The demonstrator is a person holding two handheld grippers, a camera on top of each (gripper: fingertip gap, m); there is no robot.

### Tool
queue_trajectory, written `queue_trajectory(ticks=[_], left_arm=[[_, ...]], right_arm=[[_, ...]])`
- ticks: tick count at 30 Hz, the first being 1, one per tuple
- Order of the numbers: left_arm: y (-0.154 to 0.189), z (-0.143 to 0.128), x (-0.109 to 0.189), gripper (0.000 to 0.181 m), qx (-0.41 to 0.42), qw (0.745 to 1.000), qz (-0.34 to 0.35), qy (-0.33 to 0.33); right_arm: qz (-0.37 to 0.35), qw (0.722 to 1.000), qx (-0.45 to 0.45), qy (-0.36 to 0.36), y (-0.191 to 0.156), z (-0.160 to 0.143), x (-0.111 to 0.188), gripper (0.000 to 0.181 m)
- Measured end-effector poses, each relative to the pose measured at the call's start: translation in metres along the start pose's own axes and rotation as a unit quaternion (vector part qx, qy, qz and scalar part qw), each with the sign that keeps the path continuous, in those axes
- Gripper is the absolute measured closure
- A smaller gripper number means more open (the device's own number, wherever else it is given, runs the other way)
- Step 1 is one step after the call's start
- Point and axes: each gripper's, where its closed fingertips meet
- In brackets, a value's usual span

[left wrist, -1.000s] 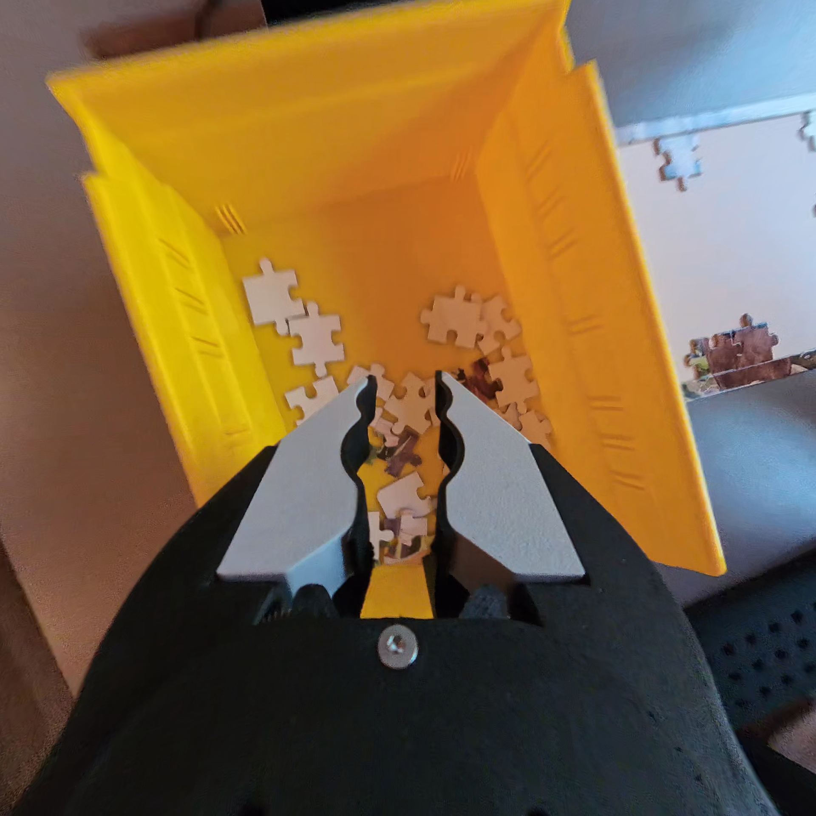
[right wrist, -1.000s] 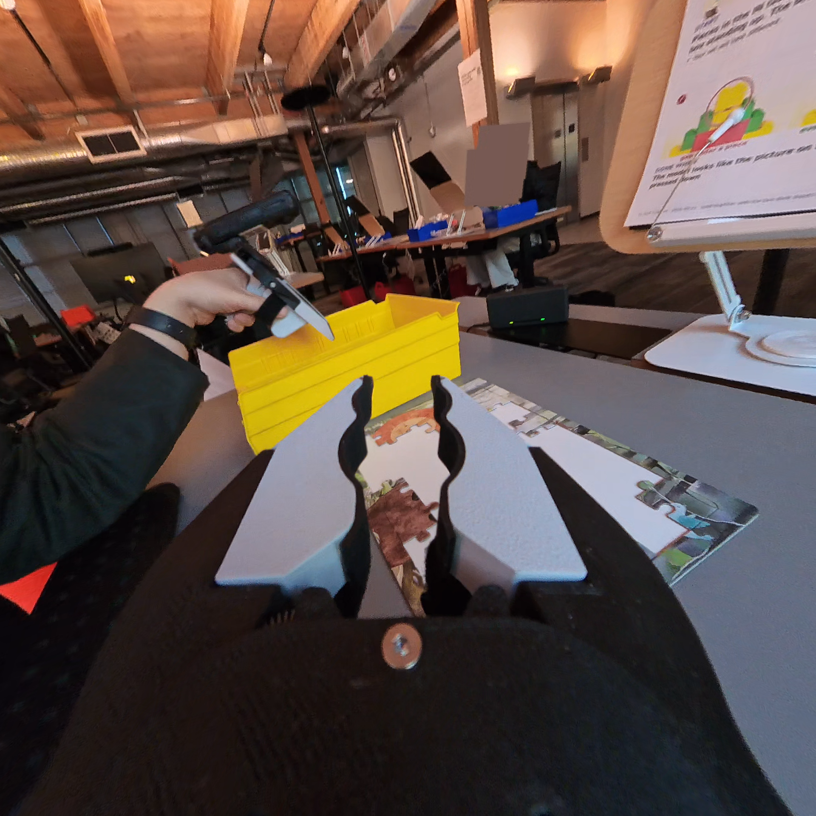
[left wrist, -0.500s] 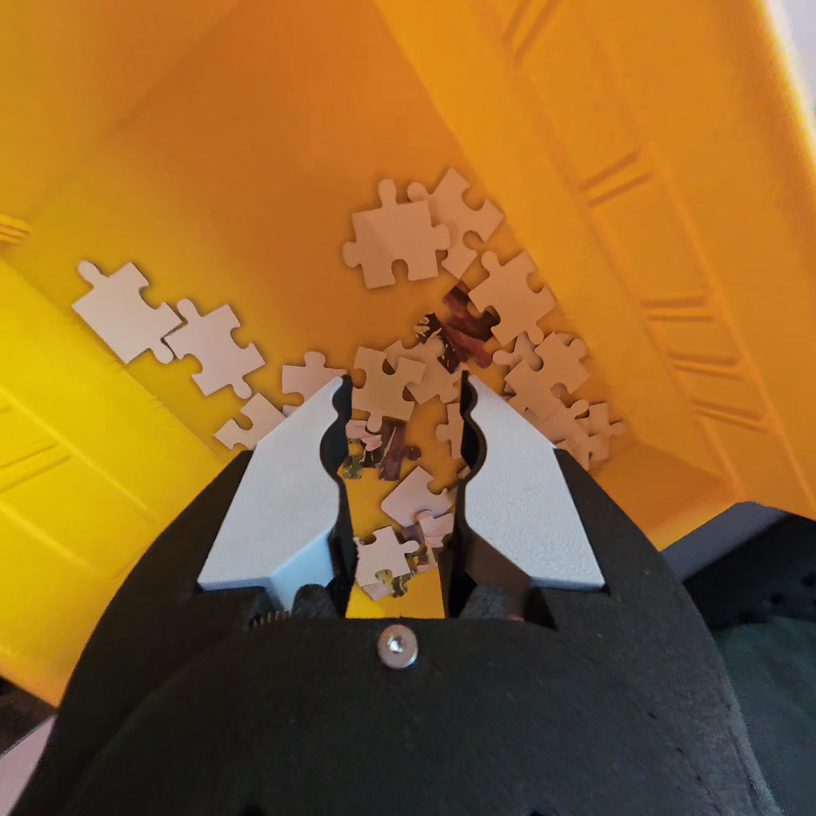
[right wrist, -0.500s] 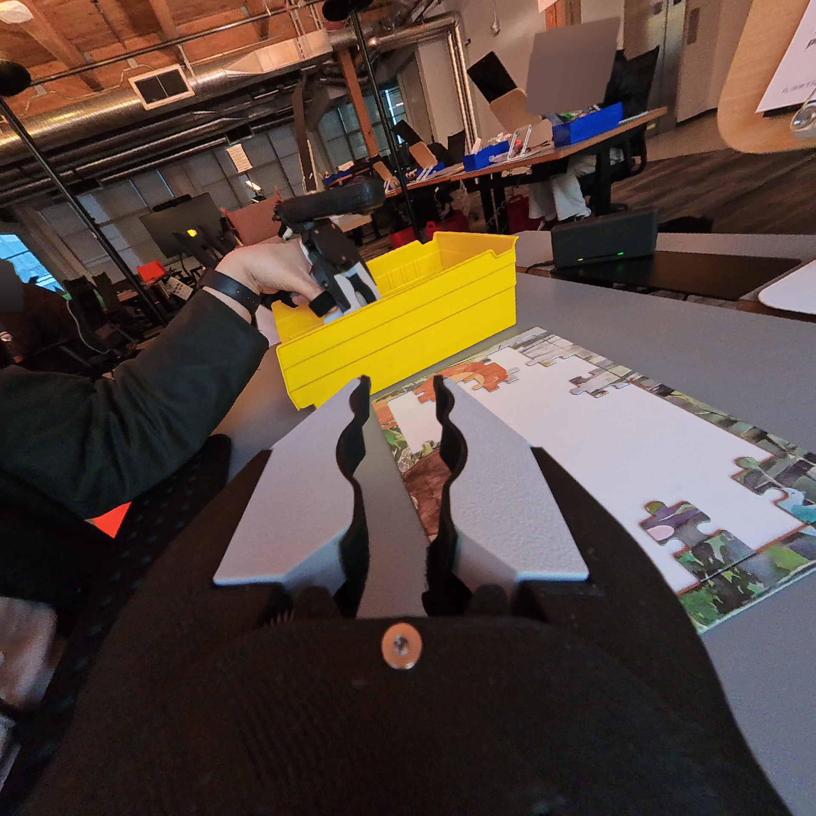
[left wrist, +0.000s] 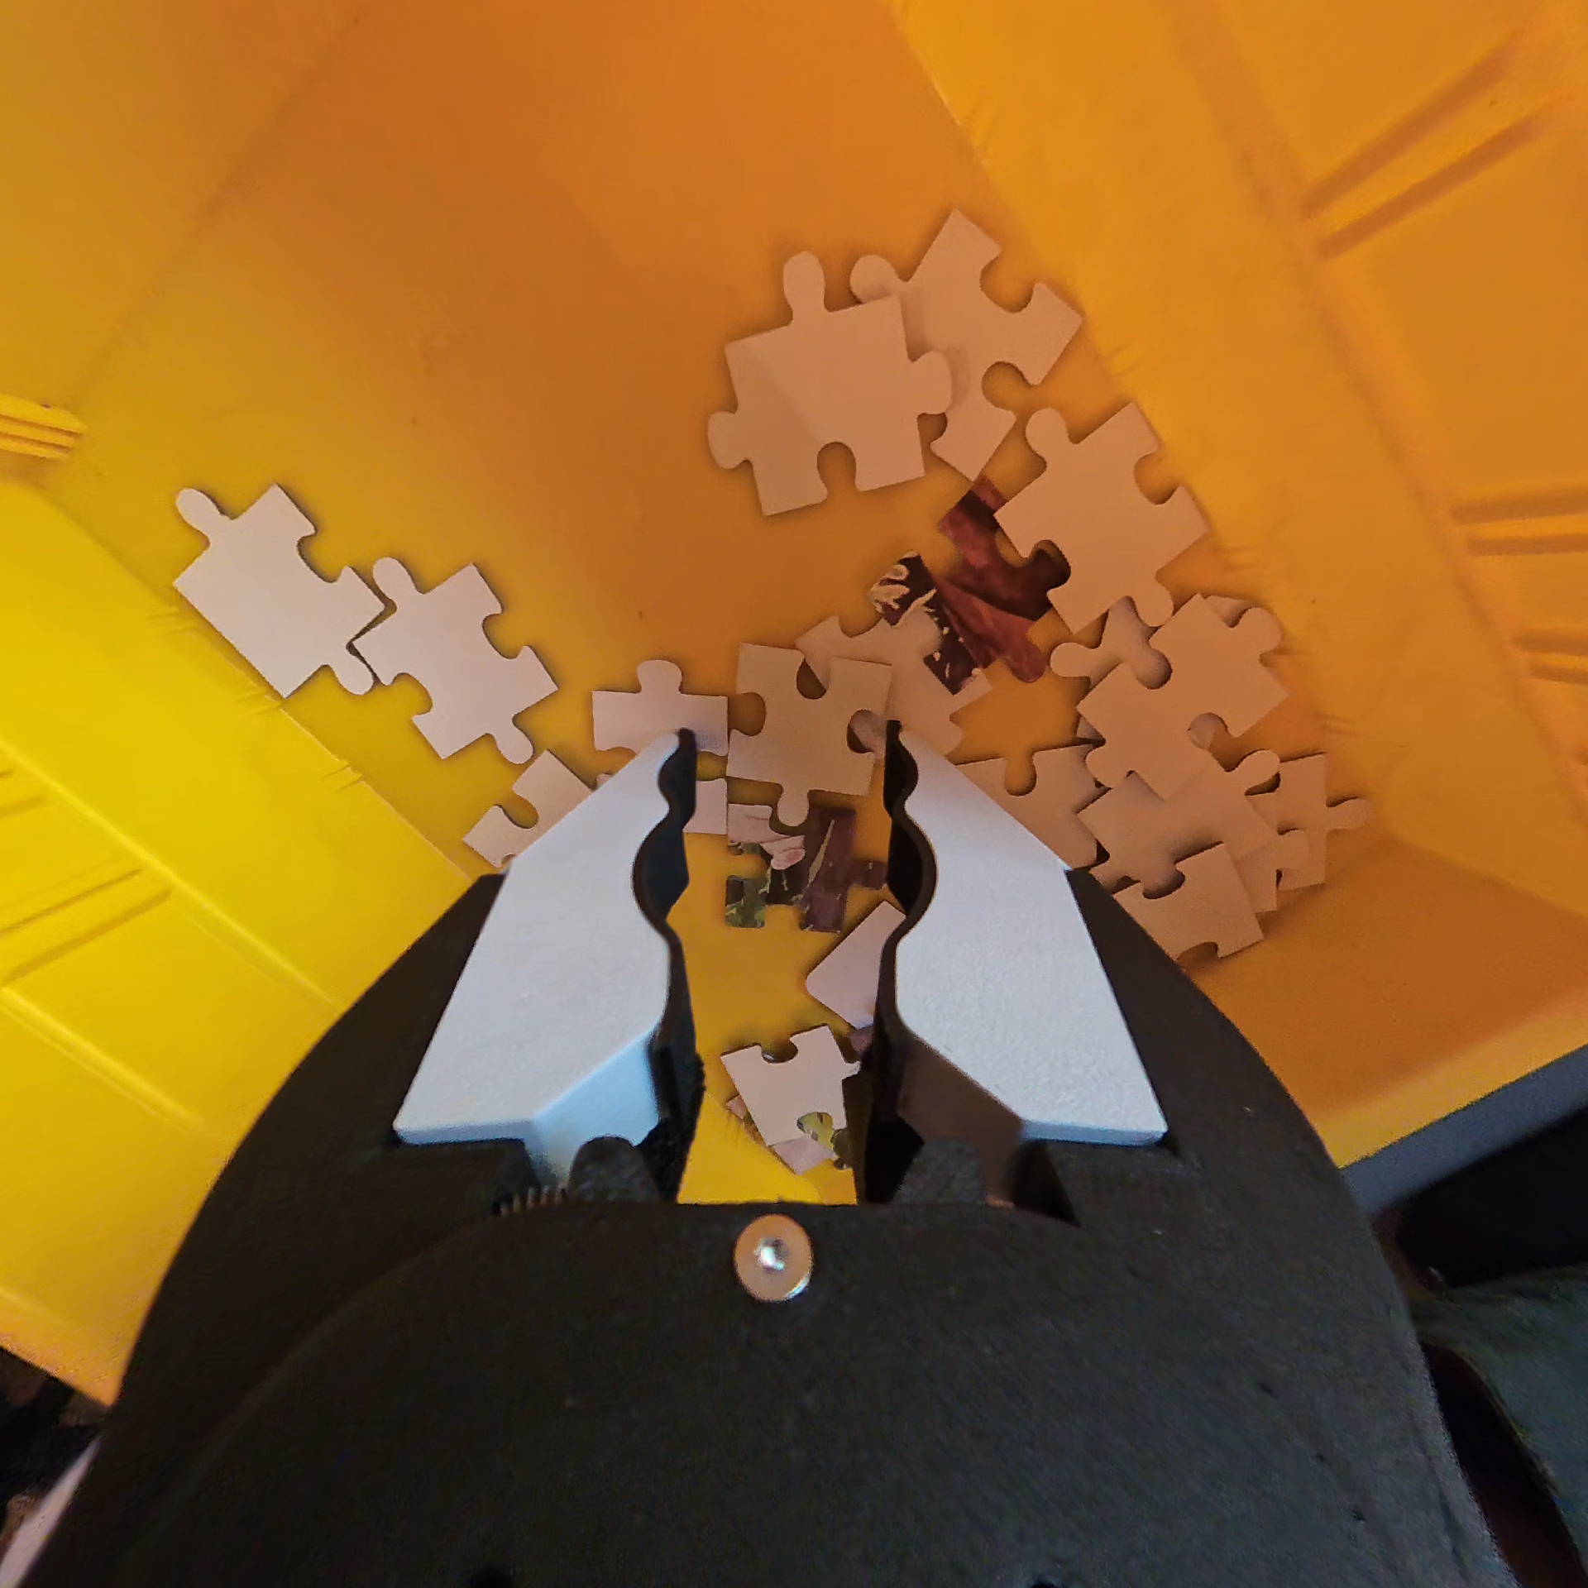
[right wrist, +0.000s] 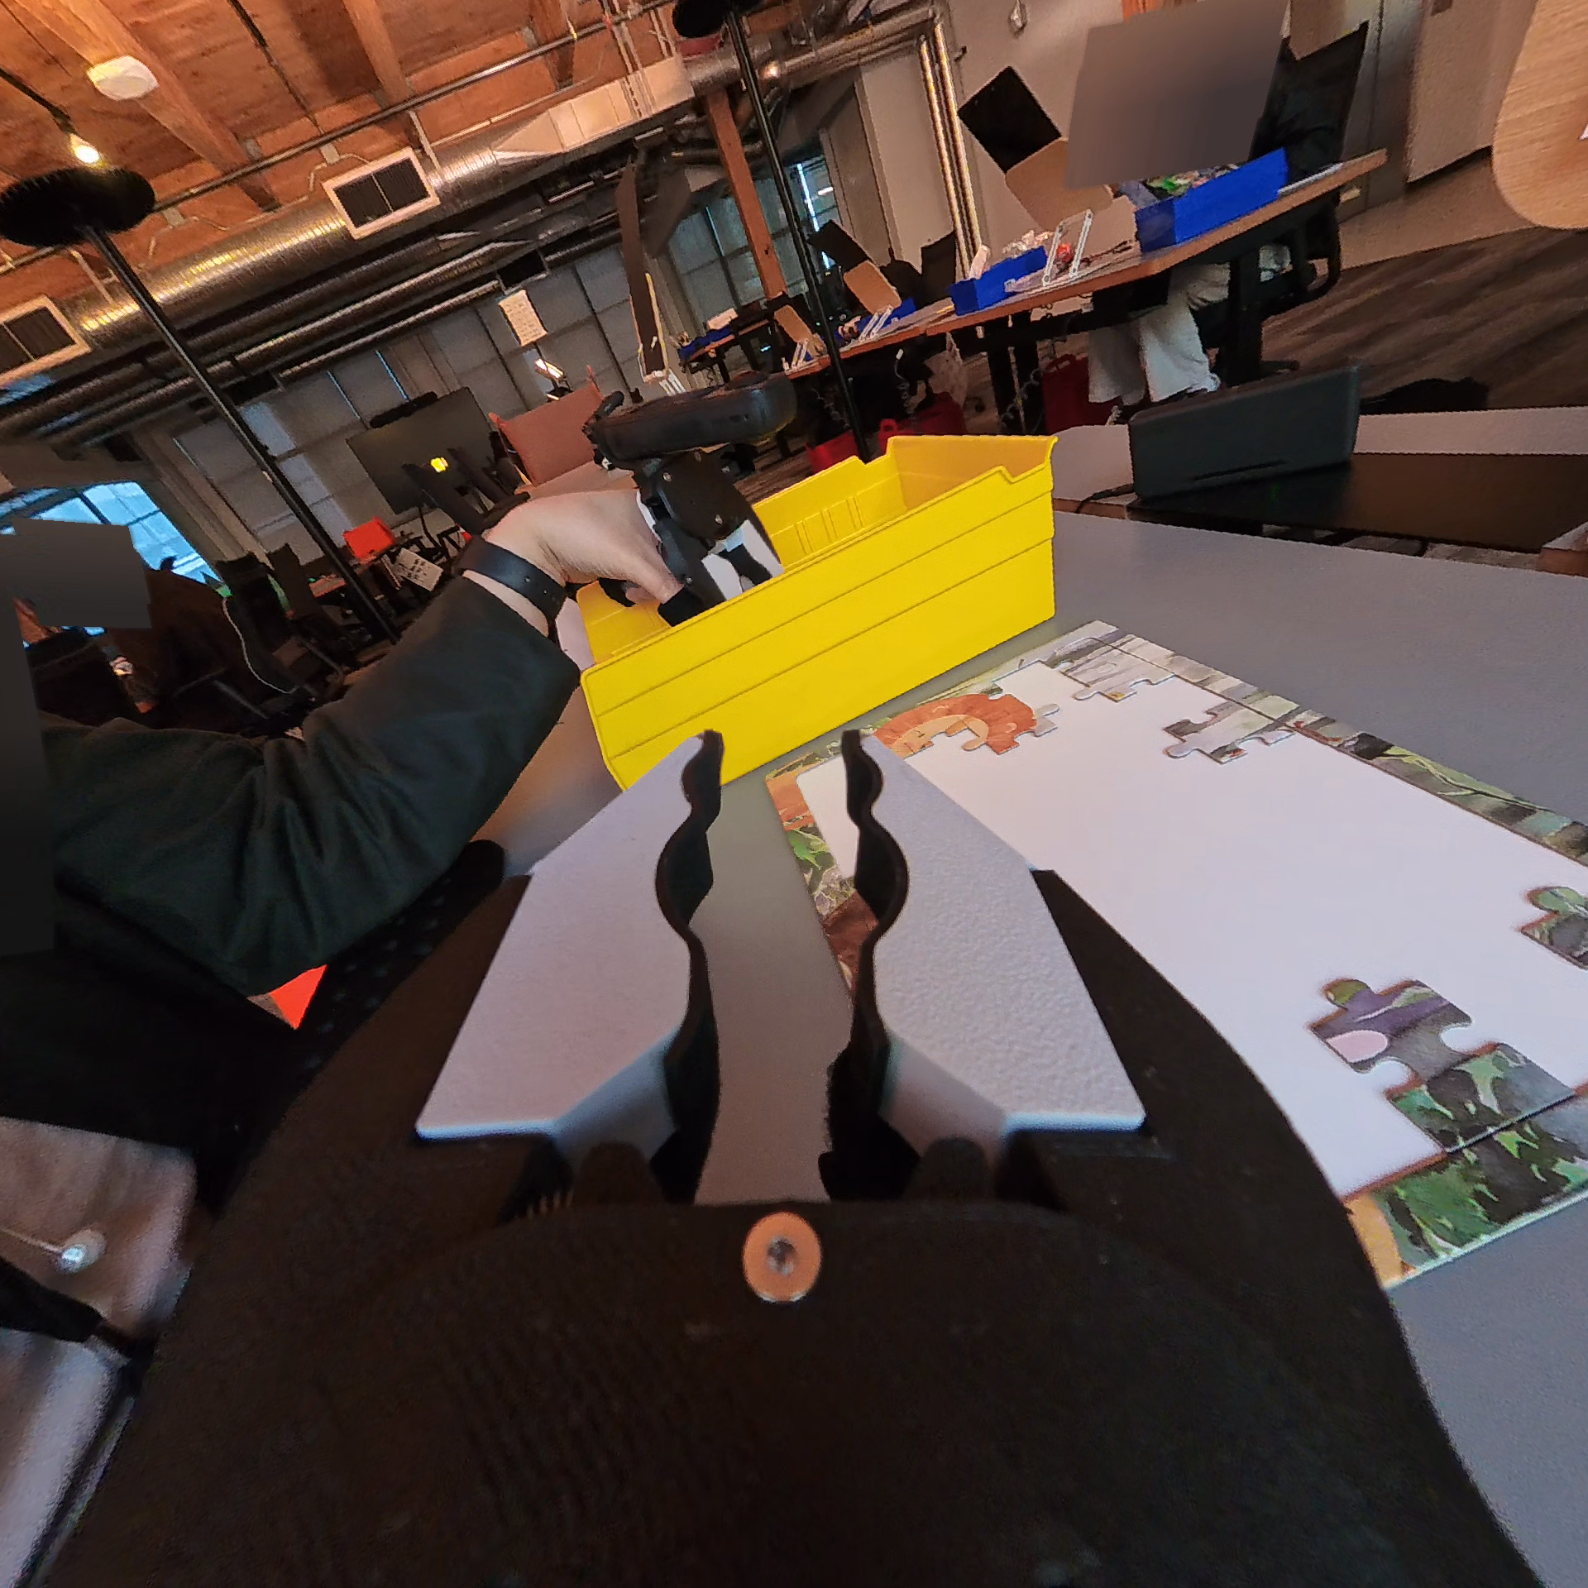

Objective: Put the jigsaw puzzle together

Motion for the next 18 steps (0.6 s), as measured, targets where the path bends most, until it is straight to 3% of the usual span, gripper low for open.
queue_trajectory(ticks=[3, 6, 8, 16, 18], left_arm=[[0.0, 0.0, 0.001, 0.145, 0.001, 1.0, -0.005, 0.008], [0.0, -0.001, 0.003, 0.175, 0.003, 1.0, -0.008, 0.003], [-0.001, 0.0, 0.006, 0.181, 0.009, 1.0, -0.006, 0.007], [-0.012, 0.015, 0.016, 0.181, 0.051, 0.997, 0.002, 0.058], [-0.006, 0.02, 0.017, 0.159, 0.059, 0.996, -0.019, 0.067]], right_arm=[[0.006, 1.0, -0.01, 0.004, -0.001, 0.001, 0.001, 0.153], [0.008, 1.0, -0.013, 0.005, -0.001, 0.002, 0.001, 0.153], [0.01, 1.0, -0.012, 0.005, -0.002, 0.003, 0.001, 0.153], [0.014, 1.0, -0.01, -0.002, -0.004, 0.001, 0.001, 0.153], [0.014, 1.0, -0.009, -0.005, -0.004, -0.001, 0.0, 0.153]])
Point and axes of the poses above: each gripper's, where its closed fingertips meet, x back along the fingers, z out of its top, y = z × x across the jaws, and after that the axes turned 1 degree about -x, right-handed
